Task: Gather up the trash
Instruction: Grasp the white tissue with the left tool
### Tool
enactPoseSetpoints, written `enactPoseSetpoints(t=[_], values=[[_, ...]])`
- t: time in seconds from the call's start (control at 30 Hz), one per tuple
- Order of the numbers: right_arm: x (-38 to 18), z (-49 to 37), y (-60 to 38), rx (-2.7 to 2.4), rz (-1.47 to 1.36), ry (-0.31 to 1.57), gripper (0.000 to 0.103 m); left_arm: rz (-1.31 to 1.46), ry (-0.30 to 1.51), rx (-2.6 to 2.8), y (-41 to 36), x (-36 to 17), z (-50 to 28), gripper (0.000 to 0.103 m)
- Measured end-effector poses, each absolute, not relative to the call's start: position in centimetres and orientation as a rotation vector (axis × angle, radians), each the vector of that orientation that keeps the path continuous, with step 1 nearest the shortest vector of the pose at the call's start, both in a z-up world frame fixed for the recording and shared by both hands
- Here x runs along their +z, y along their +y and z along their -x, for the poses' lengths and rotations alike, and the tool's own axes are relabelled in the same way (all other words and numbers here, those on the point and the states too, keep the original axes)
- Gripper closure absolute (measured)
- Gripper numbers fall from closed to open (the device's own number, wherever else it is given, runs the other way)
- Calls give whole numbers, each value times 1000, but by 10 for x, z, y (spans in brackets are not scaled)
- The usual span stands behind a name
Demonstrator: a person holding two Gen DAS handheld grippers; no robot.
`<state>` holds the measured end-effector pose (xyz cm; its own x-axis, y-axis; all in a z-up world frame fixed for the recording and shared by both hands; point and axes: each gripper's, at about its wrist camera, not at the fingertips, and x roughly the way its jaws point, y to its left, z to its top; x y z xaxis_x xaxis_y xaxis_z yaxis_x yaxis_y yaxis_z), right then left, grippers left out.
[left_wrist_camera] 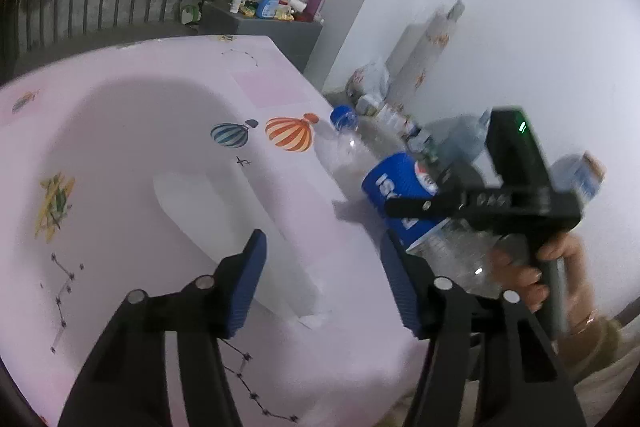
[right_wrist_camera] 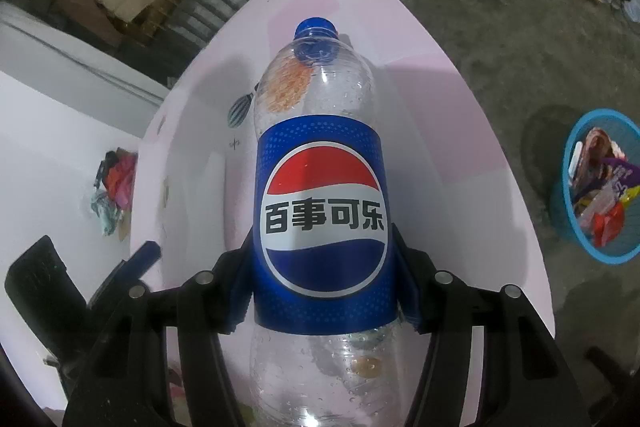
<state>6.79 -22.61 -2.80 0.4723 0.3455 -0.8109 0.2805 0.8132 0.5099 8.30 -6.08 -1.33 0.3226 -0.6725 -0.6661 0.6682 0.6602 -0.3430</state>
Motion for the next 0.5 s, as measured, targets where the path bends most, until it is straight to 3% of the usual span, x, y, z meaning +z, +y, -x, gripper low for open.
enactPoseSetpoints(t=[0.13, 0.4, 0.5], values=[[-28, -67, -222, 39, -647, 1091, 46, -87, 866, -807, -72, -22, -88, 53], [-29, -54, -228, 28, -667, 1067, 47, -128, 989, -748, -84, -58, -115, 88], [-28, -52, -225, 22, -649, 1060, 48, -133, 988, -752, -82, -60, -114, 97]])
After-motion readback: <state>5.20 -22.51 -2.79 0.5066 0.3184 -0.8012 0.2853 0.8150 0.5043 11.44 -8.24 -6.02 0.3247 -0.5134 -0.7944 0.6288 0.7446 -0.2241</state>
